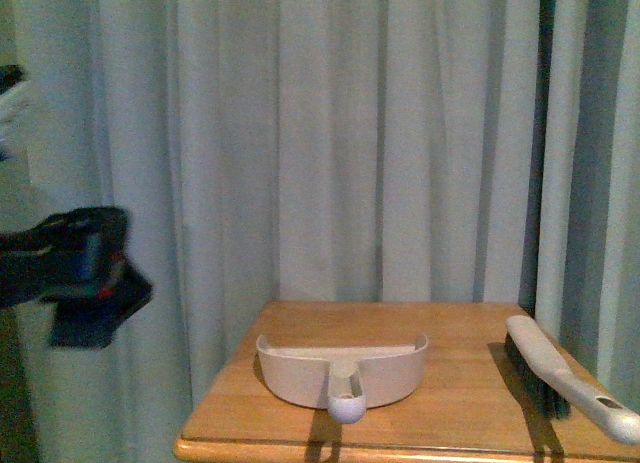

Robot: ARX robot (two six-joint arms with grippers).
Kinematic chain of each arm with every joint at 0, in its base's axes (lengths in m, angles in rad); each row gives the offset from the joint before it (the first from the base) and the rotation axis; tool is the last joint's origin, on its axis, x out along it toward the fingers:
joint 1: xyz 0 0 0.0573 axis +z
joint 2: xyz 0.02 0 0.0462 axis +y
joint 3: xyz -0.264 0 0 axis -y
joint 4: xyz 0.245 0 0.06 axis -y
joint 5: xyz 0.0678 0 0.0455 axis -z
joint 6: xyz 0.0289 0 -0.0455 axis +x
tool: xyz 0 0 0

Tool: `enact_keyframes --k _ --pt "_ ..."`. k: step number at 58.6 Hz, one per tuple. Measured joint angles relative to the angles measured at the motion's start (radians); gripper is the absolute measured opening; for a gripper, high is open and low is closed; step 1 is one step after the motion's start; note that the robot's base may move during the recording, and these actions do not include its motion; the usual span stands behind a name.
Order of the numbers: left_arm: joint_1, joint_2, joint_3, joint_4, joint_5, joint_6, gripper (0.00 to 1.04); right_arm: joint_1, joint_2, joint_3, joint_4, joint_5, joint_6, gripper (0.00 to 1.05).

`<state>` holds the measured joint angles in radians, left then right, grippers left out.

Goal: Clean up trash

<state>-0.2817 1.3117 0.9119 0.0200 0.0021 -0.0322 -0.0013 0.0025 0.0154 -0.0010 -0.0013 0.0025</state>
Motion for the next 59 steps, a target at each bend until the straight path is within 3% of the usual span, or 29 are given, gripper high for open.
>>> enact_keyframes --k 11,24,59 --pt "-0.121 0.308 0.31 -0.113 -0.1 -0.026 0.97 0.0 0.0 0.0 0.0 0.0 0.0 0.97" --pt "-0.191 0.53 0.539 -0.219 -0.144 -0.08 0.97 0.0 0.0 0.0 0.0 0.0 0.0 0.97" --pt "-0.263 0.722 0.661 -0.275 -0.192 -0.118 0.97 0.0 0.0 0.0 0.0 0.0 0.0 0.97"
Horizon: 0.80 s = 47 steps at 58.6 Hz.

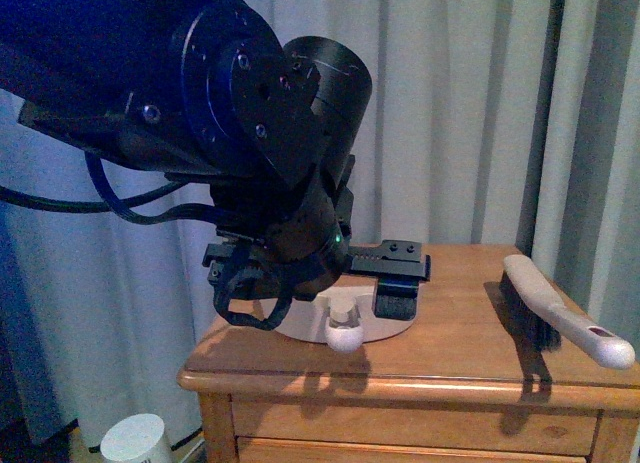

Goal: Clean up trash

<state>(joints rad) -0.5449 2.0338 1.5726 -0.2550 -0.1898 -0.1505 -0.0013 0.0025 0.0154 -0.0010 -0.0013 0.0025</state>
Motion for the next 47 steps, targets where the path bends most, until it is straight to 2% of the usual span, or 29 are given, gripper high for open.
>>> enact_keyframes --k 47 --pt "-0.009 0.127 0.089 -0.011 -0.035 0.005 0.97 0.0 0.0 0.0 0.0 0.0 0.0 0.97"
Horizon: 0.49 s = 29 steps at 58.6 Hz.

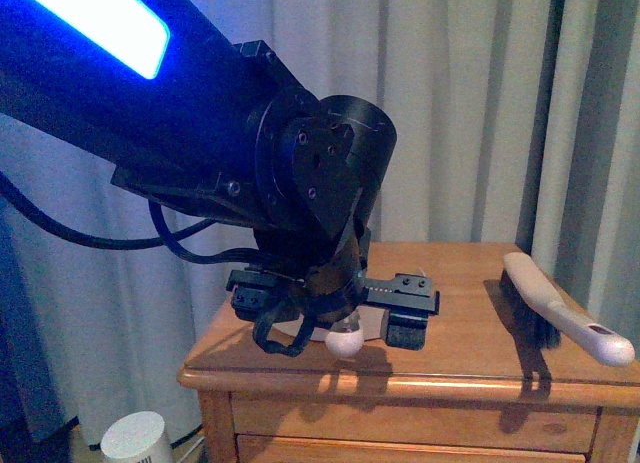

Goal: Clean up trash

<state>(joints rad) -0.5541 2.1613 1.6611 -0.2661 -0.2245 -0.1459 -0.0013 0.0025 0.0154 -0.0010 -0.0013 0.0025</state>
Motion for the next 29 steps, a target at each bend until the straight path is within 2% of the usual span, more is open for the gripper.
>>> enact_keyframes --k 8,10,29 --pt "0.002 0.0 0.002 -0.017 0.001 0.002 0.97 0.0 0.0 0.0 0.0 0.0 0.0 0.97" --pt "0.002 0.0 0.002 -0.017 0.003 0.005 0.94 0.0 0.0 0.0 0.0 0.0 0.0 0.97" --pt "0.002 -0.003 0.002 -0.017 0.005 0.014 0.41 0.0 0.0 0.0 0.0 0.0 0.0 0.97"
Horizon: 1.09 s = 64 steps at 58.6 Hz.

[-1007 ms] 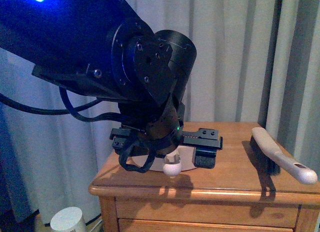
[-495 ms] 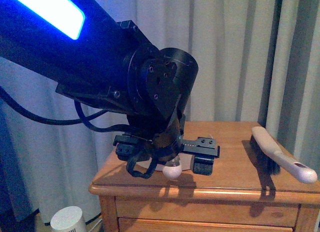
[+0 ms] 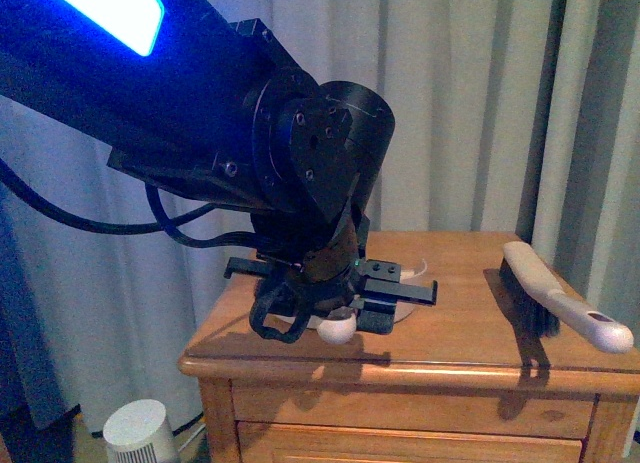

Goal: Clean up trash

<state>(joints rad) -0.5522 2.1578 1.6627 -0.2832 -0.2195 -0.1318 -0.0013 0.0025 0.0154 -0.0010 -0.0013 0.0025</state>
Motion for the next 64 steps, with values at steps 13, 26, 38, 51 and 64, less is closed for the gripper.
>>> enact_keyframes --k 13,26,38,51,64 --pt "0.005 -0.032 -0.027 0.005 0.011 0.008 0.29 0.0 0.0 0.0 0.0 0.0 0.0 0.97" --pt "0.01 -0.108 -0.12 0.151 -0.014 0.063 0.29 0.0 0.0 0.0 0.0 0.0 0.0 0.97" --pt "0.023 -0.281 -0.28 0.484 0.031 0.19 0.28 0.0 0.0 0.0 0.0 0.0 0.0 0.97" --pt "0.084 -0.562 -0.566 0.883 0.134 0.363 0.28 0.0 0.0 0.0 0.0 0.0 0.0 0.97" --pt "0.23 -0.837 -0.866 1.087 0.241 0.408 0.28 0.0 0.0 0.0 0.0 0.0 0.0 0.97"
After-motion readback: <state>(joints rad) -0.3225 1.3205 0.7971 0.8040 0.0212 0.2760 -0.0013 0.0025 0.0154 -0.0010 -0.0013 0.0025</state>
